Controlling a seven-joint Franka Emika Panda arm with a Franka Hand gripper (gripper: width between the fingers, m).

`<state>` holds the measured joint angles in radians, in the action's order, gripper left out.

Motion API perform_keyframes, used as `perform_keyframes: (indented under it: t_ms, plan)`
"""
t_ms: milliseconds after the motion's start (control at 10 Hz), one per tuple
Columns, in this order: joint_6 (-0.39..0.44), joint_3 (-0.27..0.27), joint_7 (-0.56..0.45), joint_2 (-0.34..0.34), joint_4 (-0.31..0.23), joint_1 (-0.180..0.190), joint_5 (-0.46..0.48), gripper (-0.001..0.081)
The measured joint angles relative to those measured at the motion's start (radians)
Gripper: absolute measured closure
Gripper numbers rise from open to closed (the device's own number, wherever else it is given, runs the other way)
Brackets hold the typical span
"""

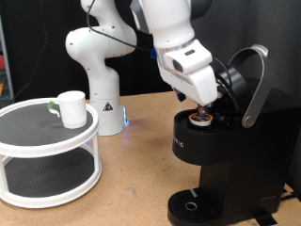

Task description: Make a cup of coffee with the keurig machine

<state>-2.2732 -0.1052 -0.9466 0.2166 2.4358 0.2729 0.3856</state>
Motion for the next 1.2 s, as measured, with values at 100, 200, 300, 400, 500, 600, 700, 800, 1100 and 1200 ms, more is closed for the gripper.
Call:
perform_keyframes:
  t_ms: [100, 200, 300, 400, 500, 600, 700, 800, 1100, 1200]
  plan:
    - [-0.019, 0.0, 0.015, 0.004, 0.005, -0.01, -0.005, 0.0008]
    - [-0.027, -0.001, 0.024, 0.014, 0.005, -0.02, -0.008, 0.0008]
    - [-0.027, -0.002, 0.028, 0.026, 0.005, -0.032, -0.011, 0.0008]
    - [-0.027, -0.003, 0.028, 0.036, 0.005, -0.043, -0.012, 0.0008]
    - [-0.024, -0.004, 0.03, 0.047, 0.004, -0.054, -0.013, 0.0008]
    - [-0.023, -0.006, 0.03, 0.058, 0.003, -0.066, -0.013, 0.0008]
    - [-0.023, -0.009, 0.029, 0.069, 0.001, -0.076, -0.018, 0.0008]
    - [-0.024, -0.013, 0.029, 0.08, 0.0, -0.086, -0.033, 0.0008]
    - [-0.047, -0.012, 0.029, 0.088, 0.0, -0.097, -0.055, 0.0008]
    - [-0.044, -0.014, 0.022, 0.088, 0.0, -0.097, -0.043, 0.0008]
